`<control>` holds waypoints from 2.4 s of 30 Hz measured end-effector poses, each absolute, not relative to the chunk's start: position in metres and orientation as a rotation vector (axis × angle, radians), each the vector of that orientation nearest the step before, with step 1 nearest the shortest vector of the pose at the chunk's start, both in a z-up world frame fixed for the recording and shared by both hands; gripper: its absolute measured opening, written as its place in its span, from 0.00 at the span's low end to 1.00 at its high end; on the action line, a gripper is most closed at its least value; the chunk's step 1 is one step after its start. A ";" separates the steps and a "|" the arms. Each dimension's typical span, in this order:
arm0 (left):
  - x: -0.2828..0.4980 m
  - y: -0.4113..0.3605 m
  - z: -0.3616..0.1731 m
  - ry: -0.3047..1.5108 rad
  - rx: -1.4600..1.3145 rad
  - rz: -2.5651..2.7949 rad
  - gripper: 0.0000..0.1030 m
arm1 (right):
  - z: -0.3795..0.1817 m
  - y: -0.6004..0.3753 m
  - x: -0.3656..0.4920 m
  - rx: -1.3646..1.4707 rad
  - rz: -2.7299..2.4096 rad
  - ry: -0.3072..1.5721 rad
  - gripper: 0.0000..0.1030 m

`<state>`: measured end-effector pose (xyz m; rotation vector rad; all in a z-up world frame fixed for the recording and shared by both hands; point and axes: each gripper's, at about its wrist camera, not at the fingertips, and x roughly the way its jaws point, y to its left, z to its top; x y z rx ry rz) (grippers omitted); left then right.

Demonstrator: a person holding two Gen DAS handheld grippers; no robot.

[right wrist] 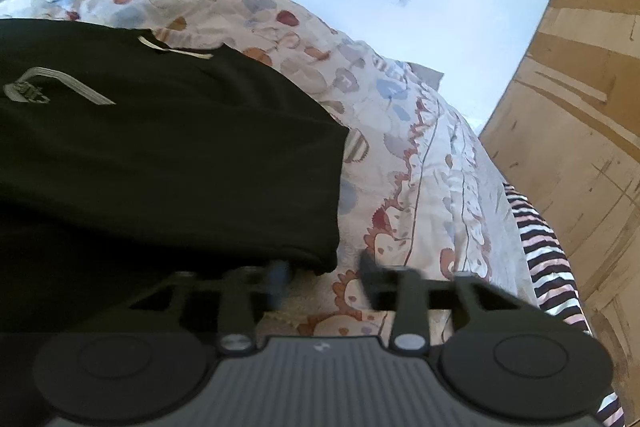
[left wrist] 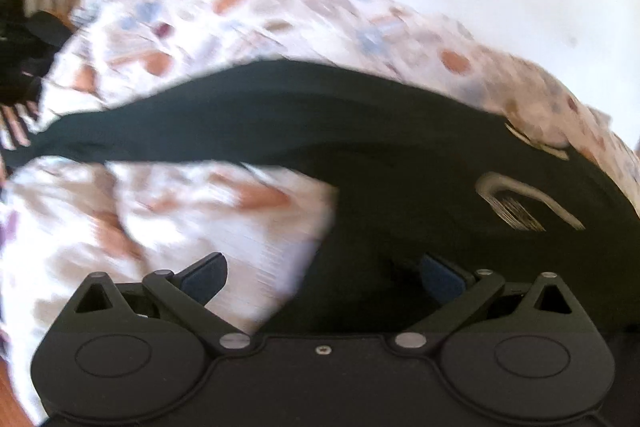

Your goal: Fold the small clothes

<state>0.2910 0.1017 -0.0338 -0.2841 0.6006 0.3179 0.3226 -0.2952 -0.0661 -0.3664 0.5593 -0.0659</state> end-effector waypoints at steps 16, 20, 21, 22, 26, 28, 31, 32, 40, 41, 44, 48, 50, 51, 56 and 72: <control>0.279 0.337 -0.052 0.501 -0.650 0.625 0.92 | -0.020 -0.242 0.234 -0.204 0.108 0.432 1.00; 0.294 0.366 -0.064 0.477 -0.764 0.644 0.80 | -0.018 -0.222 0.223 -0.172 0.137 0.436 1.00; 0.297 0.370 -0.067 0.470 -0.787 0.648 0.73 | -0.018 -0.218 0.221 -0.173 0.145 0.439 1.00; 0.300 0.377 -0.071 0.465 -0.809 0.662 0.69 | -0.019 -0.214 0.219 -0.179 0.153 0.443 1.00; 0.306 0.402 -0.084 0.439 -0.883 0.755 0.44 | -0.024 -0.201 0.212 -0.195 0.169 0.466 1.00; 0.307 0.411 -0.087 0.416 -0.899 0.766 0.43 | -0.026 -0.197 0.209 -0.196 0.177 0.478 1.00; 0.305 0.420 -0.091 0.385 -0.934 0.791 0.27 | -0.028 -0.195 0.205 -0.196 0.183 0.489 1.00; 0.305 0.422 -0.091 0.387 -0.933 0.807 0.13 | -0.028 -0.194 0.205 -0.196 0.183 0.491 1.00; 0.293 0.417 -0.077 0.325 -0.895 0.807 0.02 | -0.029 -0.193 0.203 -0.170 0.188 0.494 1.00; 0.293 0.416 -0.072 0.317 -0.879 0.804 0.02 | -0.028 -0.193 0.202 -0.169 0.192 0.493 1.00; 0.295 0.411 -0.054 0.294 -0.835 0.795 0.02 | -0.026 -0.193 0.199 -0.169 0.198 0.483 1.00; 0.307 0.399 -0.014 0.261 -0.716 0.746 0.02 | -0.024 -0.195 0.196 -0.152 0.209 0.473 1.00; 0.316 0.385 0.009 0.242 -0.629 0.702 0.02 | -0.022 -0.198 0.195 -0.142 0.209 0.465 1.00; 0.322 0.375 0.023 0.230 -0.573 0.672 0.02 | -0.022 -0.199 0.194 -0.134 0.207 0.462 1.00; 0.350 0.302 0.087 0.186 -0.351 0.439 0.02 | -0.018 -0.212 0.190 -0.081 0.192 0.440 1.00; 0.366 0.030 0.092 0.319 -0.051 -0.341 0.02 | -0.019 -0.284 0.164 0.065 0.024 0.427 1.00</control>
